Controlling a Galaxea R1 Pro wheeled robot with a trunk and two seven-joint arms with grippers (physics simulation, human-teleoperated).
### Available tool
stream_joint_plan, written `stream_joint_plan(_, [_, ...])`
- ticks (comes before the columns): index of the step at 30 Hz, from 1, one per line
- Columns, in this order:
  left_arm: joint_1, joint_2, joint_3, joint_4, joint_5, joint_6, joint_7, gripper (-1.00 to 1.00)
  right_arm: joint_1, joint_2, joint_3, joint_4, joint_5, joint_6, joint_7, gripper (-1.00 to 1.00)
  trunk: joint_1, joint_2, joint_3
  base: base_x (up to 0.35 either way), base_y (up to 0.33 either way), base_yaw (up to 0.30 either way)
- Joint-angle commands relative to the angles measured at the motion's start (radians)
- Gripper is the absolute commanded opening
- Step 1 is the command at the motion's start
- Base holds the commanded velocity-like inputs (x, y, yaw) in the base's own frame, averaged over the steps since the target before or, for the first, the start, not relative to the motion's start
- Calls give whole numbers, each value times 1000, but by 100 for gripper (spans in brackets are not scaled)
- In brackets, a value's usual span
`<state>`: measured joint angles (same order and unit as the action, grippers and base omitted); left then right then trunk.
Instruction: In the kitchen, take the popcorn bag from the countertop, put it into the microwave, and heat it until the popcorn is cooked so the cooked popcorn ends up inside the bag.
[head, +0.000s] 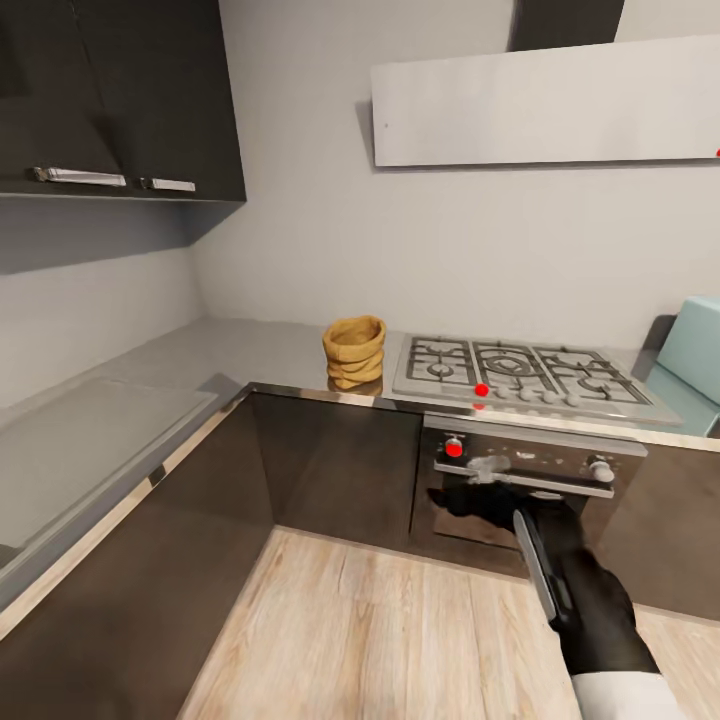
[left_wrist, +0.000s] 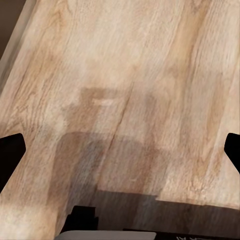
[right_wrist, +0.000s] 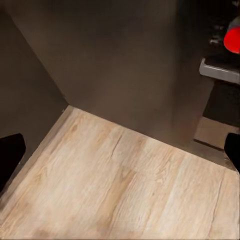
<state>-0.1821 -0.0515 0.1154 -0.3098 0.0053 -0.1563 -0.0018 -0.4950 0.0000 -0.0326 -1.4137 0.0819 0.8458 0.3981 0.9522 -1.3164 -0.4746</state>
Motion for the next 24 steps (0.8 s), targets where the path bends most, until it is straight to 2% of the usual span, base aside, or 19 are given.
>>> stream_joint_plan(1, [-1, -1, 4, 0, 1, -3, 0, 100, -43, 1, -1, -1, 12, 33, 7, 100, 0, -1, -1, 0, 0, 0])
stream_joint_plan(4, [0, -1, 4, 0, 2, -3, -1, 100, -283, 17, -1, 52, 13, 181, -36, 100, 0, -1, -1, 0, 0, 0])
stream_joint_plan(6, [0, -2, 3, 0, 2, -3, -1, 100, -467, 44, 0, 212, 15, 201, -117, 100, 0, -1, -1, 20, 0, 0])
stream_joint_plan(7, [0, -2, 4, 0, 2, -3, -1, 100, -510, 50, 0, 265, 15, 201, -140, 100, 0, -1, -1, 88, 0, 0])
stream_joint_plan(9, [0, -2, 4, 0, 3, -3, -1, 100, -660, 67, -2, 485, 9, 201, -217, 100, 0, -1, -1, 209, 0, 0])
stream_joint_plan(11, [-1, -2, 4, 0, 4, -2, 0, 100, -750, 77, -3, 622, 6, 201, -263, 100, 0, -1, -1, 289, 0, 0])
stream_joint_plan(13, [-2, -2, 5, 0, 5, -2, 0, 100, -786, 89, -4, 649, 5, 201, -280, 100, 0, -1, -1, 320, 0, 0])
stream_joint_plan(16, [-2, -2, 6, 0, 5, -2, 0, 100, -837, 126, -4, 644, 8, 201, -298, 100, 0, -1, -1, 336, 0, 0])
stream_joint_plan(18, [-2, -2, 6, 0, 6, -1, 0, 100, -928, 152, -6, 670, 11, 201, -335, 100, 0, -1, -1, 343, 28, 0])
stream_joint_plan(19, [-3, -2, 7, 0, 7, -1, 0, 100, -1007, 170, -8, 736, 7, 201, -389, 100, 0, -1, -1, 345, 73, 0])
stream_joint_plan(20, [-3, -2, 7, 0, 7, 0, 0, 100, -1064, 175, -9, 794, 2, 201, -433, 100, 0, -1, -1, 345, 85, 0])
stream_joint_plan(21, [-2, -2, 7, 0, 7, 0, 0, 100, -1152, 175, -17, 882, -17, 201, -496, 100, 0, -1, -1, 346, 96, 0])
stream_joint_plan(23, [-3, -2, 7, 0, 7, 0, 0, 100, -1248, 175, -67, 973, -71, 201, -565, 100, 0, -1, -1, 346, 97, 0])
stream_joint_plan(24, [-2, -2, 7, 0, 5, 0, 0, 100, -1295, 175, -129, 1015, -107, 201, -628, 100, 0, -1, -1, 323, 53, 0])
